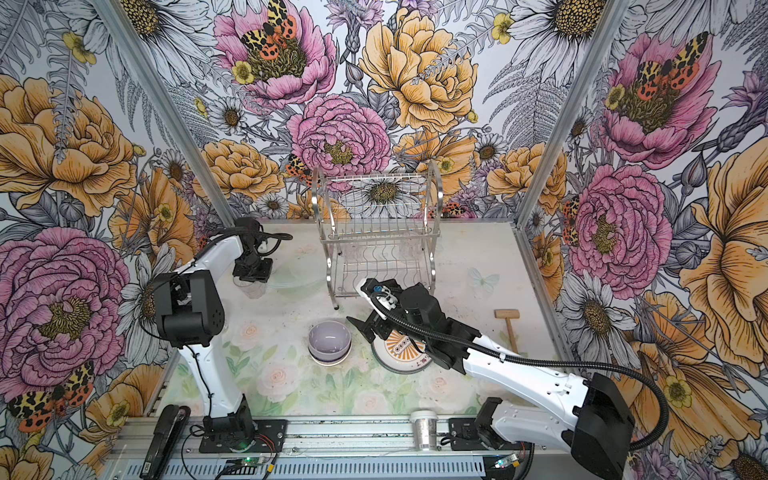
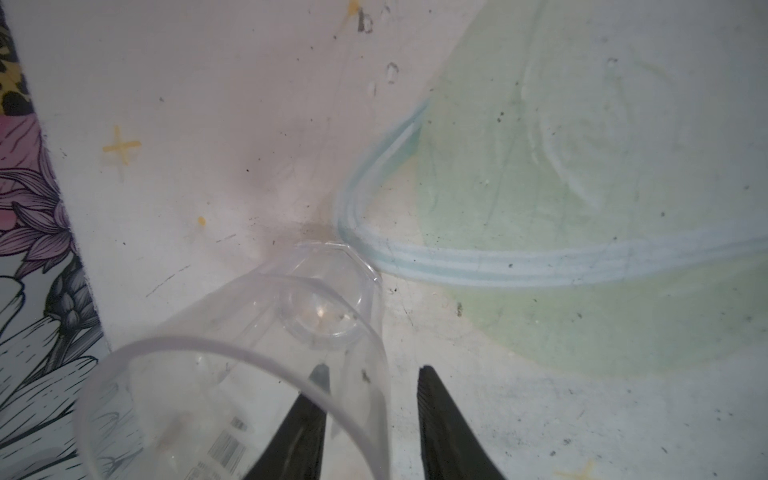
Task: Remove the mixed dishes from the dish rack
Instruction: 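Carry the clear cup with the left gripper beside the glass jar and lower it, then open the left gripper and lift it away from the placed cup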
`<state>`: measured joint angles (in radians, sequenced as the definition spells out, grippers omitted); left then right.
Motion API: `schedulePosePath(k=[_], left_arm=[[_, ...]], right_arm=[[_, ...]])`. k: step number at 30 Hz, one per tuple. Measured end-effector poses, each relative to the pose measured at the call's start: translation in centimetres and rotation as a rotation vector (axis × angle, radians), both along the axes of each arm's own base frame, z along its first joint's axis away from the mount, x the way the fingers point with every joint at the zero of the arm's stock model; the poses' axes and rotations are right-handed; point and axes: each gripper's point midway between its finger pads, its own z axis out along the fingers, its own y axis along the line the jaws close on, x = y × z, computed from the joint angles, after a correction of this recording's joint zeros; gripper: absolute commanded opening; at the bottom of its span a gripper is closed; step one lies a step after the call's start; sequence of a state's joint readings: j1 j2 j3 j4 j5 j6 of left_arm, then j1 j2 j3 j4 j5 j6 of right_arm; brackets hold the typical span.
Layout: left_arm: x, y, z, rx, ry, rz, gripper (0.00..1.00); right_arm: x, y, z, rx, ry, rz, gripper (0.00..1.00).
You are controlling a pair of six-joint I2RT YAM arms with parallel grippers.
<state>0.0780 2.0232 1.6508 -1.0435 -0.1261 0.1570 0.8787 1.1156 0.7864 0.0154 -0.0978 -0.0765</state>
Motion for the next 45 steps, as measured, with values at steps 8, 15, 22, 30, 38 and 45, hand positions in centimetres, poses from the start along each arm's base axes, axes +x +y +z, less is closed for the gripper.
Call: schedulePosePath(k=[8, 15, 22, 30, 38, 45], left_arm=[[1.4, -0.1, 2.4, -0.018, -0.081, 0.048, 0.76], [1.8, -1.5, 11.6, -0.106, -0.315, 0.067, 0.91], [-0.2, -4.7, 23.2, -0.254, -0.641, 0.010, 0.97], [-7.4, -10.3, 25.3, -0.377, -0.778, -0.155, 0.99], [-14.7, -16.5, 21.6, -0.451, -0.857, -0.382, 0.98], [-17.1, -18.4, 18.0, -0.439, -0.942, -0.455, 0.97]], right_arm=[[0.0, 0.0, 0.0, -0.002, 0.001, 0.000, 1.00], [-0.1, -0.5, -0.4, 0.008, -0.014, -0.016, 1.00], [0.2, -1.0, -2.2, 0.011, -0.028, -0.047, 1.00], [1.5, -2.3, -3.3, 0.011, -0.062, -0.102, 1.00], [3.6, -4.7, -6.1, -0.041, -0.055, -0.179, 1.00], [5.1, -5.9, -7.0, -0.079, -0.063, -0.216, 1.00]])
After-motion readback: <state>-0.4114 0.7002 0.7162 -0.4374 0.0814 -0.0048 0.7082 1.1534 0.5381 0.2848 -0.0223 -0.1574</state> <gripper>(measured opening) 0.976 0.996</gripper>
